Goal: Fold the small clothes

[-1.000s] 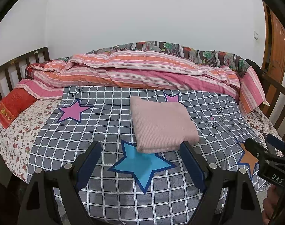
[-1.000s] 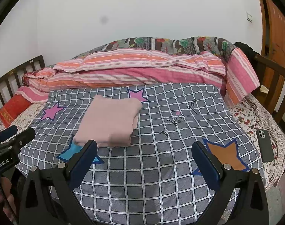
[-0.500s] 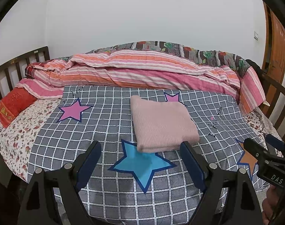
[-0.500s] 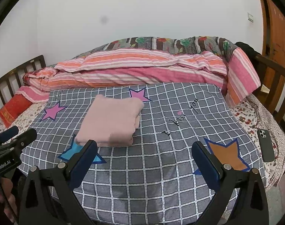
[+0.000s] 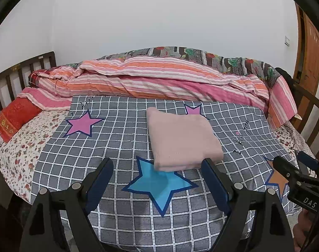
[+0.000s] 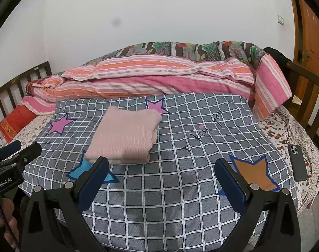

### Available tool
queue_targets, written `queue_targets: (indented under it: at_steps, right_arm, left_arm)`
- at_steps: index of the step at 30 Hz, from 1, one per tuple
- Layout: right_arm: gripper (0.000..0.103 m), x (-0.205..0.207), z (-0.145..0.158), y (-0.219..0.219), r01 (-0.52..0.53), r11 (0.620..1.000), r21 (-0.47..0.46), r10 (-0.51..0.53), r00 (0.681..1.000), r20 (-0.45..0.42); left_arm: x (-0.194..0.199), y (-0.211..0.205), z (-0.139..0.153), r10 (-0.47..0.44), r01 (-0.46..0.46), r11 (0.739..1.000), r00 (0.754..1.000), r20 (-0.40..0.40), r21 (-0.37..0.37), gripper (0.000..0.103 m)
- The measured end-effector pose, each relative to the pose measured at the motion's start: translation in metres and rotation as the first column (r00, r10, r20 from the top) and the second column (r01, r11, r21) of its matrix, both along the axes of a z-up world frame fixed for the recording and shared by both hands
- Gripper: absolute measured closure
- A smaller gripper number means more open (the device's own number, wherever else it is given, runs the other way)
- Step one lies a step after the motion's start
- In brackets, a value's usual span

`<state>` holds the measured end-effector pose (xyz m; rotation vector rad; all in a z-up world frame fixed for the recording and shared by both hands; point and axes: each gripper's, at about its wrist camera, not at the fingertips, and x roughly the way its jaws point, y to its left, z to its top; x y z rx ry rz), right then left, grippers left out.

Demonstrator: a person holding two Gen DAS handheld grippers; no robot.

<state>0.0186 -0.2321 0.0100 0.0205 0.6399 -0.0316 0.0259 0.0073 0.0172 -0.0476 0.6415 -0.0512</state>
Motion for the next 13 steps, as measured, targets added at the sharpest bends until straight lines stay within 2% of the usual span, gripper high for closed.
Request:
queue_targets:
  at_steps: [13]
  right_arm:
    - [0.004, -0.001, 0.0025, -0.0015, -0.004, 1.0, 0.003, 0.004, 1.0, 0.004]
  left_arm:
    - [-0.0008, -0.0008, 0.0005, 0.002, -0.002, 1.0, 1.0, 0.001, -0.002, 0.018]
